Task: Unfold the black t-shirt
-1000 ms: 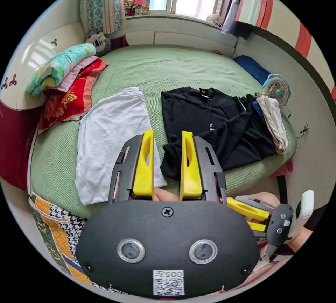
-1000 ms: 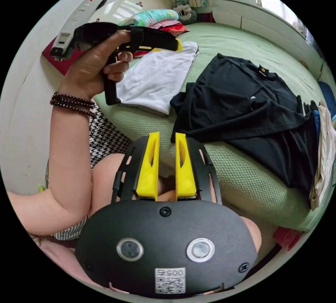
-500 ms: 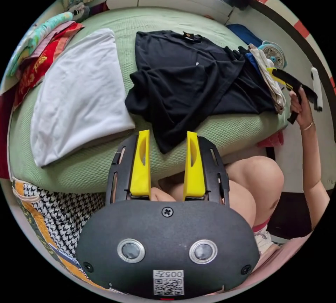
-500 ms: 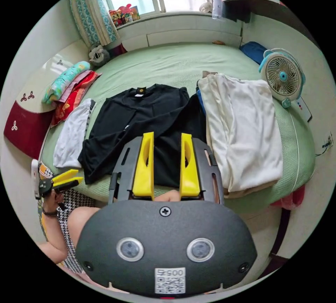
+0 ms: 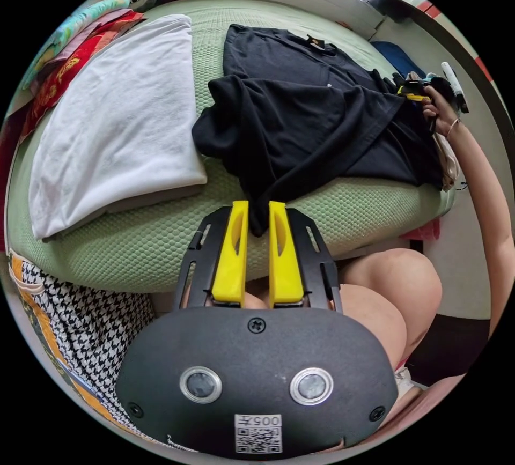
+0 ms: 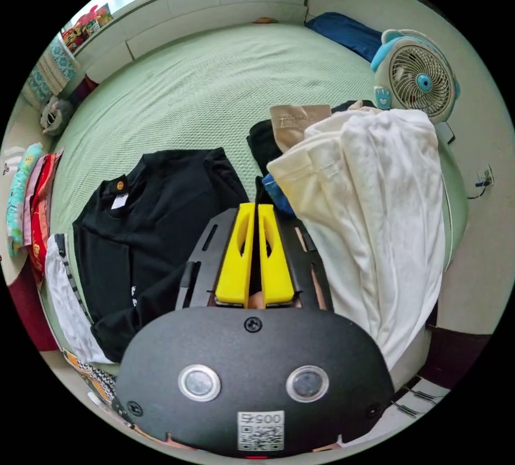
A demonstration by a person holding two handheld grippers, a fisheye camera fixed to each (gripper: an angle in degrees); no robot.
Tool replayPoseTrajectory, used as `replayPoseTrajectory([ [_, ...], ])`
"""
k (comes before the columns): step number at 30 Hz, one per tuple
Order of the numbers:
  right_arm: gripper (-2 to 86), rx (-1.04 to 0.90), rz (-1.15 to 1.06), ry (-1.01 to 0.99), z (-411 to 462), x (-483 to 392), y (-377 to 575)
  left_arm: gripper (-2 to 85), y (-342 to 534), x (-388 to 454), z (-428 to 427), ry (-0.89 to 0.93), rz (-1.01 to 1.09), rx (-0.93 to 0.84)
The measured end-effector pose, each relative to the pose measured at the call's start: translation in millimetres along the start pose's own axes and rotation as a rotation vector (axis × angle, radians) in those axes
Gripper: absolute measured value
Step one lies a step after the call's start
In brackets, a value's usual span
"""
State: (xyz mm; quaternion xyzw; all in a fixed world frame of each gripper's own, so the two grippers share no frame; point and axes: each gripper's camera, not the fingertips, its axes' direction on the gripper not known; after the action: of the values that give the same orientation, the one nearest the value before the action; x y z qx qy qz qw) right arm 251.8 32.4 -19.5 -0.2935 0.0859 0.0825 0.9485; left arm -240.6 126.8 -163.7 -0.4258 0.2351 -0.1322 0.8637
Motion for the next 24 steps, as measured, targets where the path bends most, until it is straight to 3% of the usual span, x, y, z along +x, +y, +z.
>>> replayPoseTrajectory([
  [12,-0.9,0.249,-0.122,-0.087,-189,101,194,3.0,76,34,-98,-0.075,0.101,0.153],
  [24,-1.2,0.250,-0.151,-0.154,-274,177,362,2.7,200,60,-202,-0.147,0.196,0.233],
])
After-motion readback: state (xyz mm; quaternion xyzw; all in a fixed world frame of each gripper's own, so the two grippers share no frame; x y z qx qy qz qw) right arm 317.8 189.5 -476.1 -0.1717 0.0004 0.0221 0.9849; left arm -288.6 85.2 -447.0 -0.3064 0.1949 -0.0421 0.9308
